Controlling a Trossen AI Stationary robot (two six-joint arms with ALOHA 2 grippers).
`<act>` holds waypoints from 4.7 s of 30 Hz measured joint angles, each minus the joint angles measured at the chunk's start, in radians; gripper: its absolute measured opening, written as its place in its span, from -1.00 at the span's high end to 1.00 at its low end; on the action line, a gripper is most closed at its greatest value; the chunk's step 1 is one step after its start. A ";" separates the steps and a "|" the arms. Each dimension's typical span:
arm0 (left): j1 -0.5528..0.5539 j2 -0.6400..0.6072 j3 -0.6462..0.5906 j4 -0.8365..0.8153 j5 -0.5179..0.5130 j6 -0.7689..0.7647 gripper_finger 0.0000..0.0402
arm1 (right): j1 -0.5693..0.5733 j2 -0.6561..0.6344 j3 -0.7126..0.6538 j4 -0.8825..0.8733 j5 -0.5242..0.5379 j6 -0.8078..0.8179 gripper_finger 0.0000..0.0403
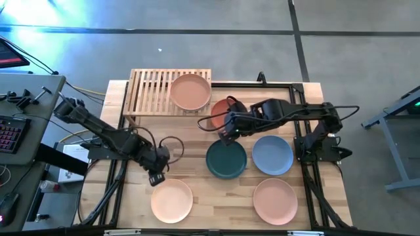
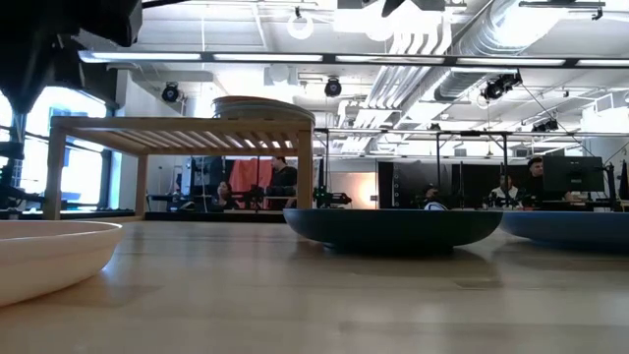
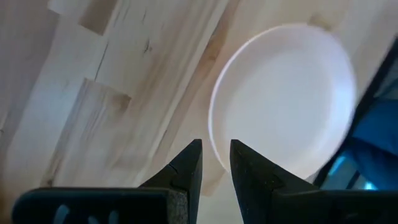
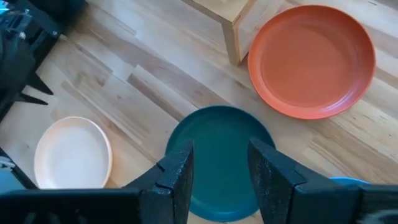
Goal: Place and stack plates onto a shelf
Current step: Stack the light orange plate on top of the brown plate on the shelf
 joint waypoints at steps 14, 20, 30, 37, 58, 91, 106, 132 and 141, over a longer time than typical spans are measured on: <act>-0.037 0.187 0.000 0.055 -0.006 -0.006 0.65 | 0.000 0.042 0.000 0.002 -0.032 -0.034 0.38; -0.037 0.235 0.000 0.147 -0.006 -0.007 0.65 | 0.000 0.042 0.000 0.002 -0.033 -0.034 0.38; -0.037 0.324 0.000 0.180 -0.005 -0.007 0.65 | 0.000 0.042 0.000 0.002 -0.033 -0.042 0.38; -0.037 0.365 0.000 0.214 0.023 -0.007 0.65 | 0.000 0.041 0.000 0.002 -0.033 -0.046 0.38; -0.038 0.427 0.001 0.231 0.020 0.033 0.96 | 0.000 0.041 -0.001 -0.002 -0.033 -0.046 0.38; 0.394 -0.078 0.051 0.010 -0.122 0.136 0.99 | -0.150 0.040 -0.001 0.173 -0.003 -0.388 0.38; 0.622 -0.269 0.059 0.054 -0.228 0.285 0.99 | -0.309 0.040 -0.001 0.589 -0.003 -0.903 0.38; 0.895 -0.150 0.346 0.043 -0.484 0.475 0.99 | -0.520 0.040 -0.001 0.921 -0.033 -1.248 0.17; 0.972 -0.041 0.450 0.041 -0.484 0.482 1.00 | -0.532 0.040 -0.001 0.894 -0.101 -1.224 0.17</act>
